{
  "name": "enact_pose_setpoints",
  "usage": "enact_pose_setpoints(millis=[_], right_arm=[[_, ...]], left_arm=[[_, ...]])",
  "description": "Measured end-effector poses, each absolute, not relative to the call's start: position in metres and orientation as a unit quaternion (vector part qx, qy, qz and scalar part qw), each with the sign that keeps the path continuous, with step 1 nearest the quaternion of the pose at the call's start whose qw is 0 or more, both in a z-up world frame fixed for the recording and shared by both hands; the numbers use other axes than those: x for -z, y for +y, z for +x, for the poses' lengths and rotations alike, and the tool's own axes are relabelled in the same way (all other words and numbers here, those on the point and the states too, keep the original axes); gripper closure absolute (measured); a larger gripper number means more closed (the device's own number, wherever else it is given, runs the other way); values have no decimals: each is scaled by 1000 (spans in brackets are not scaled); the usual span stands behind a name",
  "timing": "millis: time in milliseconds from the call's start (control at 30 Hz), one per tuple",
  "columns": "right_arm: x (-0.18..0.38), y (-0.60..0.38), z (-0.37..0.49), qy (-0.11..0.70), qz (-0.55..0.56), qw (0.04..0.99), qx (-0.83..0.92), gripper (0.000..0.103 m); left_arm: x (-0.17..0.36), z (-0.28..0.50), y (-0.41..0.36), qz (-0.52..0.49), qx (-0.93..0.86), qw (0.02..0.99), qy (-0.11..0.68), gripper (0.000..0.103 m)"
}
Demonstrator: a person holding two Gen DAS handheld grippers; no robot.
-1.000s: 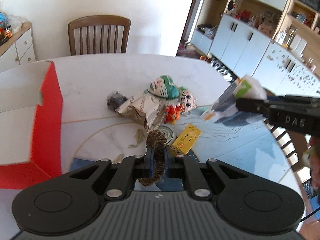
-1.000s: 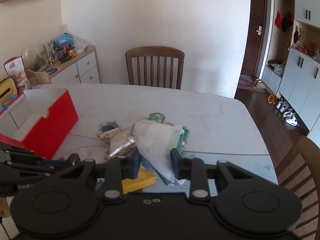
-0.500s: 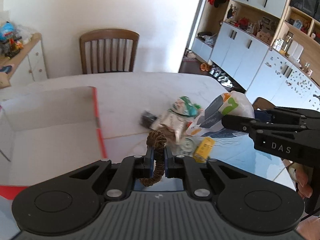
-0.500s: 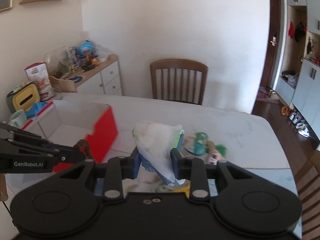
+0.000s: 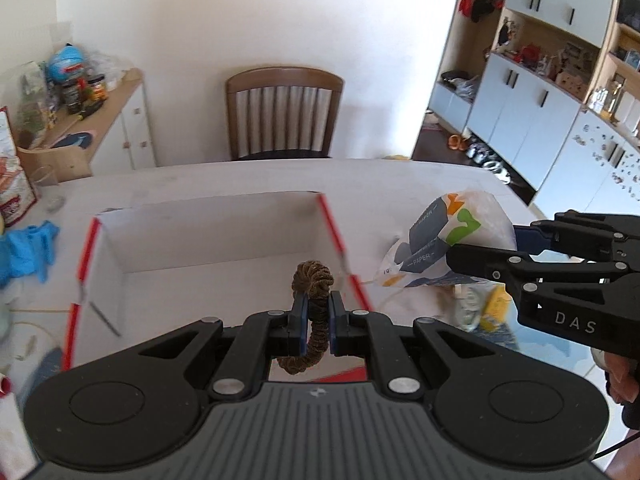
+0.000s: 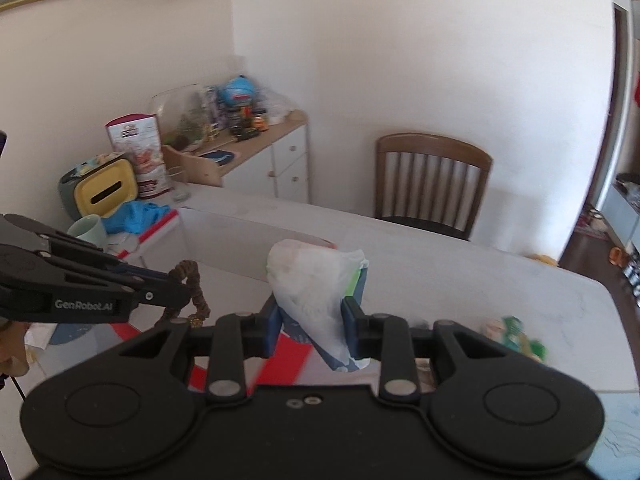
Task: Organize objects
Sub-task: 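Carry the bracelet and the white bag with both grippers over the cardboard box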
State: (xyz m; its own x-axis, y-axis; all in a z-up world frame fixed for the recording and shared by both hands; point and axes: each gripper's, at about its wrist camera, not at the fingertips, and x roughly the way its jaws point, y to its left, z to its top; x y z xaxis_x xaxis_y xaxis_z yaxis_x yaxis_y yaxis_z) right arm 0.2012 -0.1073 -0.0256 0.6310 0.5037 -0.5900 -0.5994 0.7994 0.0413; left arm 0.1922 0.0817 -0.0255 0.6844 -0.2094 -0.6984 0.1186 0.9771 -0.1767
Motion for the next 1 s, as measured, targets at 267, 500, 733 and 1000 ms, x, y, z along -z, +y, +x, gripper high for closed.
enact_pose_setpoints(millis=[267,500,733,1000], right_arm=[[35,-46,208,298,-132,884,-334,73],[48,-8,220,296,-167,876,-342,73],[68,14,238,306,-175,874,-335,73],[97,29,257,323,-178,872,-322,73]], left_arm=[[35,215,126,-34,69,909,409,93],[54,237,151,-10,50,904,425,93],[77,259,164,10,35,896,442,93],[109,287,167,26,27,879,475,93]])
